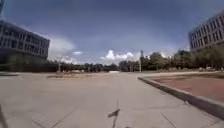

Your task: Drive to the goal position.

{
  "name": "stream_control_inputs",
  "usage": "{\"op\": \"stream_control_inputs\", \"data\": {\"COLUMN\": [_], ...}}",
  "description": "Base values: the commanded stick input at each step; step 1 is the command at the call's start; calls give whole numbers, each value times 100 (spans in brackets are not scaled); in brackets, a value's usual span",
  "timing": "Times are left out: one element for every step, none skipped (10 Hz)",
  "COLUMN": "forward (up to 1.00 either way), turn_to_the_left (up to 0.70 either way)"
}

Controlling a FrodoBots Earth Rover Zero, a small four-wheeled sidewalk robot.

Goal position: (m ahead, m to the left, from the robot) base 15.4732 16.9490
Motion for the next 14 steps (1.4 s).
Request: {"op": "stream_control_inputs", "data": {"forward": [0,0,0,0,7,61,70,70,70,70,70,70,70,70], "turn_to_the_left": [70,70,70,70,66,39,0,0,0,0,0,0,0,0]}}
